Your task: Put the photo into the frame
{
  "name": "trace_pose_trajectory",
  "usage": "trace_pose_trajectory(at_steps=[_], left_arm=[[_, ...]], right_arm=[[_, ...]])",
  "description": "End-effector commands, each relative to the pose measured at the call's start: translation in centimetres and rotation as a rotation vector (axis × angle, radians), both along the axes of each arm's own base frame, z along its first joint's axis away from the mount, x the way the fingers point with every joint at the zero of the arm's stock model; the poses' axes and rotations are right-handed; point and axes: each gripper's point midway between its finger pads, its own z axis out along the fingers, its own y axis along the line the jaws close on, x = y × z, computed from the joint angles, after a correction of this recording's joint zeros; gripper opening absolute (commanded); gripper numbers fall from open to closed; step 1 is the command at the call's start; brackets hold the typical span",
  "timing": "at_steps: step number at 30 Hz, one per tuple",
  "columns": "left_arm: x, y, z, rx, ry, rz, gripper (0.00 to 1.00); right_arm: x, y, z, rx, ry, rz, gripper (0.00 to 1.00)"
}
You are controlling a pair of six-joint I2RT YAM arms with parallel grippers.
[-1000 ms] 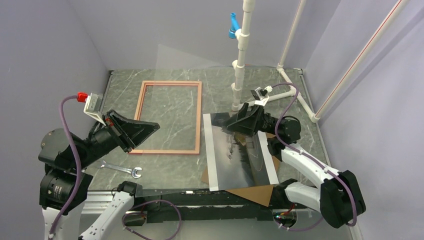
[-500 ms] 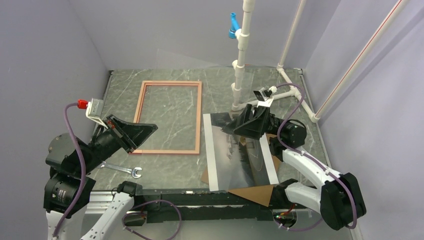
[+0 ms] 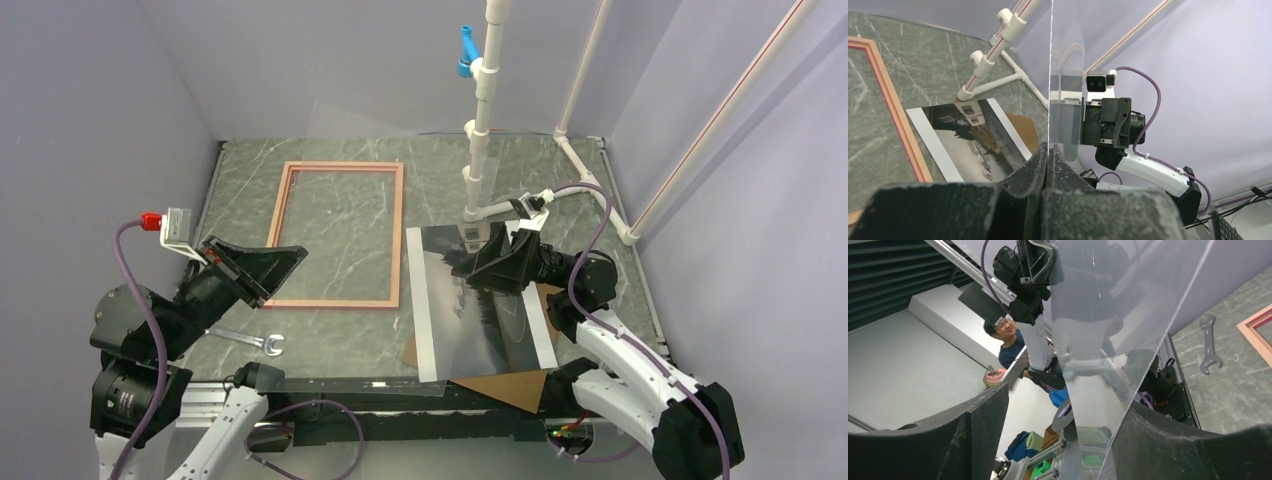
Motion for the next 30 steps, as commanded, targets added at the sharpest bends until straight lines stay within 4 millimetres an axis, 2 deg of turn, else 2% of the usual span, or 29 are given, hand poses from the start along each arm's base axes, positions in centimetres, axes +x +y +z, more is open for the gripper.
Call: trace_pose_trajectory(at_steps=[1, 11, 12, 13, 14, 16, 17, 19, 20, 23, 27, 30], left_arm=[[0.9, 0.1, 0.7, -0.048, -0.028, 0.022, 0.0], [2.3, 0.8, -2.2, 0.009, 0.034, 0.088, 0.0], [2.5, 0.9, -2.7, 0.014, 0.047, 0.096, 0.05], [2.6, 0.9, -3.1, 0.022, 0.061, 0.101, 0.15], [2.8, 1.0, -3.7, 0.032, 0.079, 0.105, 0.37], [3.0, 1.1, -4.7, 0.05, 0.109, 0.115, 0.72], [3.1, 1.2, -5.2, 0.06, 0.125, 0.12, 0.8], [3.2, 1.4, -6.2, 0.086, 0.153, 0.131, 0.94], [3.3, 1.6, -6.8, 0.104, 0.168, 0.141, 0.98], [3.5, 2.4, -8.3, 0.167, 0.208, 0.182, 0.99], [4.1, 4.1, -11.3, 0.296, 0.289, 0.257, 0.99], [4.9, 4.7, -14.0, 0.4, 0.369, 0.273, 0.99]], right_arm=[[-0.5, 0.0, 0.2, 0.021, -0.019, -0.014, 0.69], [-1.7, 0.6, 1.7, 0.109, 0.006, 0.029, 0.21], [-1.7, 0.6, 1.8, 0.103, 0.004, 0.022, 0.16], [-1.7, 0.6, 1.8, 0.093, 0.003, 0.014, 0.13], [-1.5, 0.7, 1.6, 0.079, -0.008, -0.001, 0.1], [-1.1, 0.8, 1.2, 0.043, -0.001, -0.03, 0.03], [-0.9, 0.9, 0.8, 0.02, 0.007, -0.045, 0.0], [-0.3, 0.9, 0.0, -0.029, 0.027, -0.094, 0.0], [0.2, 1.0, -0.5, -0.066, 0.05, -0.127, 0.0], [2.1, 0.6, -2.2, -0.206, 0.084, -0.266, 0.0], [4.2, -1.4, -4.3, -0.406, 0.137, -0.471, 0.0], [5.1, -3.2, -4.2, -0.531, 0.137, -0.589, 0.0]])
